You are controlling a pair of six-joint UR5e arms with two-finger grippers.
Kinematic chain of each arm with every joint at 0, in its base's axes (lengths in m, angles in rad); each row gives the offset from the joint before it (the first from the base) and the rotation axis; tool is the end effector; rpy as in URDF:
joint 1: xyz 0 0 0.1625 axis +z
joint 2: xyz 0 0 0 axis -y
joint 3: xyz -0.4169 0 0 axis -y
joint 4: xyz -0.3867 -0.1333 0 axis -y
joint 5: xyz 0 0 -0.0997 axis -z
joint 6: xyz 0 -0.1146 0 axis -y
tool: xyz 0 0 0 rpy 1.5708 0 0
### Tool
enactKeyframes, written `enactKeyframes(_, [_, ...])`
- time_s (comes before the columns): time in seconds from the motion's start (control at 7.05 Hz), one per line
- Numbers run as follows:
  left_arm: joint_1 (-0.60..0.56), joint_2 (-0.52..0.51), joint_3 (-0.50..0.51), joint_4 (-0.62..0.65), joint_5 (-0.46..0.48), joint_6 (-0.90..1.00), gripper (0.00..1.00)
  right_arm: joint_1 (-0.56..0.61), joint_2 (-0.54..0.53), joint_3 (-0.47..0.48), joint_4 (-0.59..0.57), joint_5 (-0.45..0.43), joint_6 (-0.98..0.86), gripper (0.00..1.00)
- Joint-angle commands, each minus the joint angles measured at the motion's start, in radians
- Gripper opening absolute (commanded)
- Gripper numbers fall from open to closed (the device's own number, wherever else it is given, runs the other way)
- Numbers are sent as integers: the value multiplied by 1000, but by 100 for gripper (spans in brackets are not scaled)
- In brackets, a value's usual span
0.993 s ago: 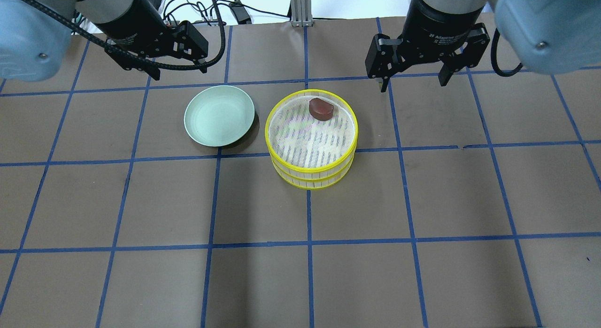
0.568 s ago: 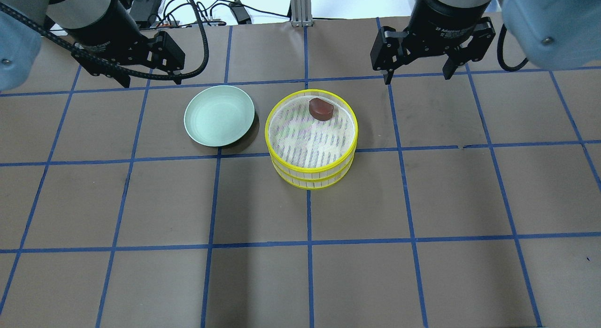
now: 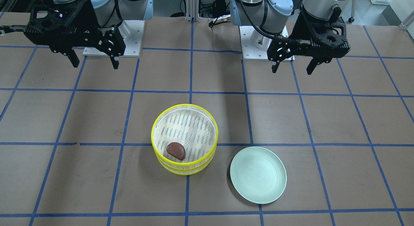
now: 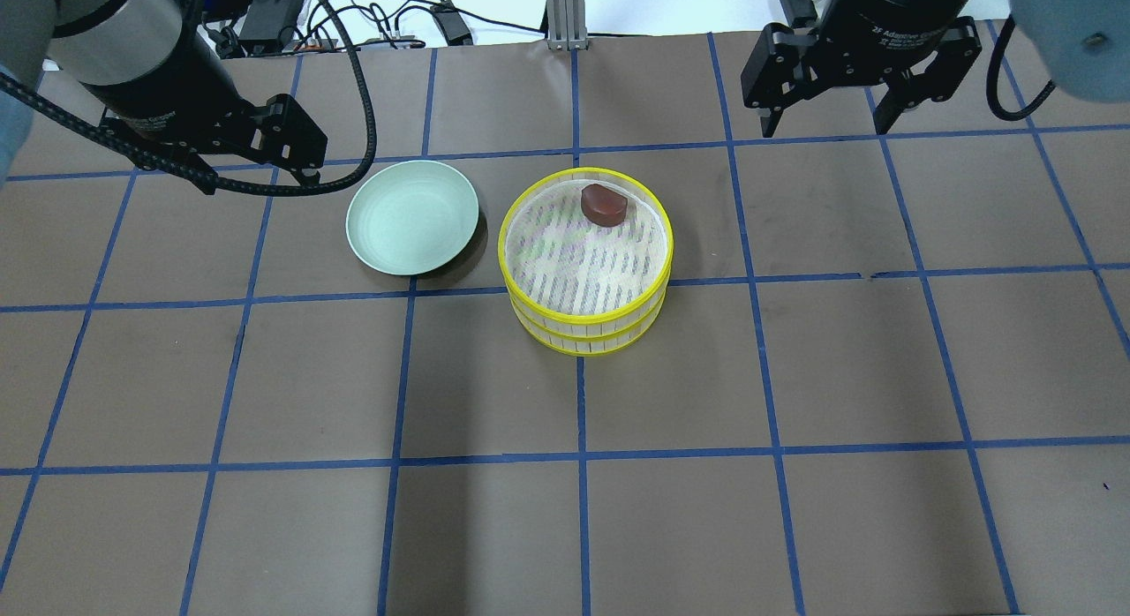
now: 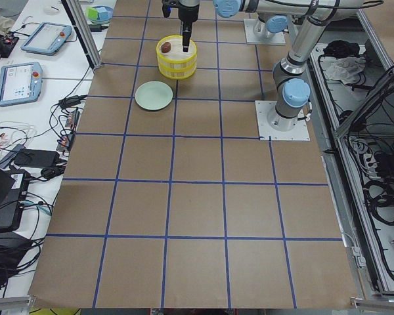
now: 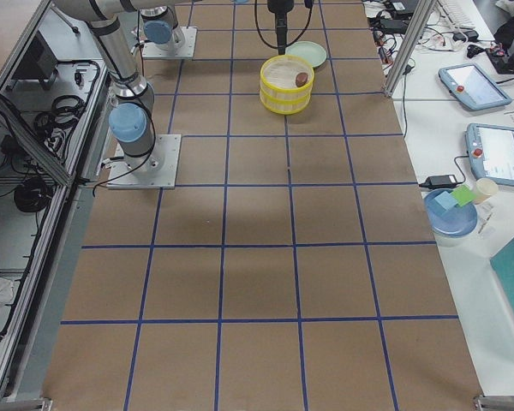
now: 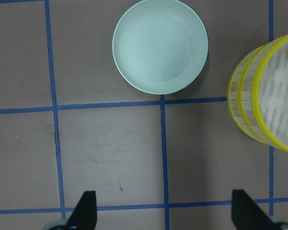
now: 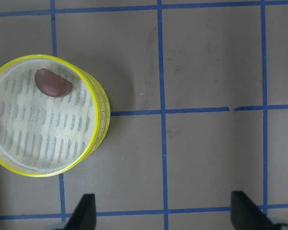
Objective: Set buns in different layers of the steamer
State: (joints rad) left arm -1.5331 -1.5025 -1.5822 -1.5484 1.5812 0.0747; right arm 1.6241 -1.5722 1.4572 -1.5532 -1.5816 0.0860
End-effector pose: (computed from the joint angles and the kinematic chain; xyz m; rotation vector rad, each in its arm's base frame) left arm -0.1144 -0.4707 0.4941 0.0572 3.1238 -0.1228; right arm 0.1582 -0.4862 0.5194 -0.0521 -3.1334 0.1536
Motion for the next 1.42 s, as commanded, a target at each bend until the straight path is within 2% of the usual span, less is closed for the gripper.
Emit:
enactKeyframes(0.0, [1, 4, -4, -1, 0, 0, 100, -1, 0, 0, 1, -1, 0, 99])
enactKeyframes(1.28, [1, 2, -16, 7, -3, 0, 100, -1, 0, 0, 1, -8, -12, 99])
